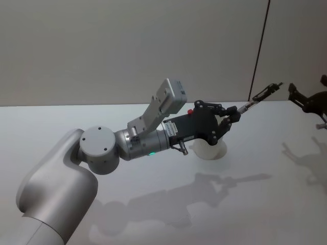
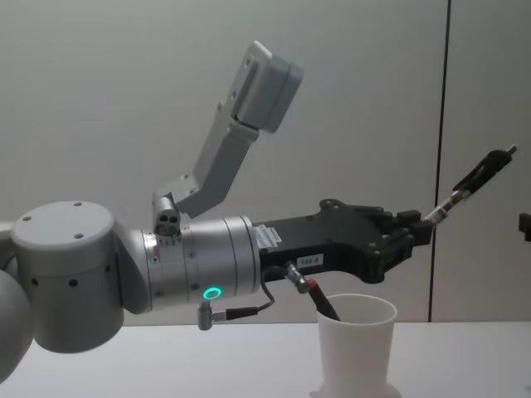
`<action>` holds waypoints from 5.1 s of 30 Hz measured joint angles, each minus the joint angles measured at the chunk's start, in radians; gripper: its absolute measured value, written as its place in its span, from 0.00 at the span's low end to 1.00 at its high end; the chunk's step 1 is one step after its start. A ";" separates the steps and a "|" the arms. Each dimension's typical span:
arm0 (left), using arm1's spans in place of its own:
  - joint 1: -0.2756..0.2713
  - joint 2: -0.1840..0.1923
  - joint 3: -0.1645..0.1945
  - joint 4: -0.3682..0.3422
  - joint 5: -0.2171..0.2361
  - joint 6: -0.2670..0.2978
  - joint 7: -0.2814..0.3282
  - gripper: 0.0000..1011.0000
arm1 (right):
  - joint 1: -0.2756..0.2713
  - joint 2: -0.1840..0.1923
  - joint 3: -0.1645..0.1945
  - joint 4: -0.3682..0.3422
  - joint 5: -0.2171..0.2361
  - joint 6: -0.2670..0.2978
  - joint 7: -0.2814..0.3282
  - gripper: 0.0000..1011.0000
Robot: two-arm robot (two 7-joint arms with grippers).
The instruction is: Place the pen into the pen holder.
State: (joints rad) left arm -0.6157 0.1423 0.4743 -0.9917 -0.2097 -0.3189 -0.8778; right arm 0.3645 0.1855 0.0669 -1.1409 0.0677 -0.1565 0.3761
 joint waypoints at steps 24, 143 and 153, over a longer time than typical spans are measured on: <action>-0.001 -0.001 0.001 0.002 -0.001 -0.001 0.000 0.13 | -0.087 0.026 0.049 -0.114 0.273 0.140 0.230 0.99; -0.001 -0.001 0.001 0.002 -0.001 -0.001 0.000 0.13 | -0.135 0.011 -0.082 -0.102 0.778 0.240 0.567 0.99; -0.001 -0.001 0.001 0.002 -0.001 -0.001 0.000 0.13 | -0.115 0.009 -0.093 -0.074 0.784 0.217 0.575 0.99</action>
State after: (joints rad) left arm -0.6167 0.1411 0.4751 -0.9902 -0.2103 -0.3200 -0.8777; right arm 0.2499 0.1948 -0.0265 -1.2144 0.8513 0.0609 0.9515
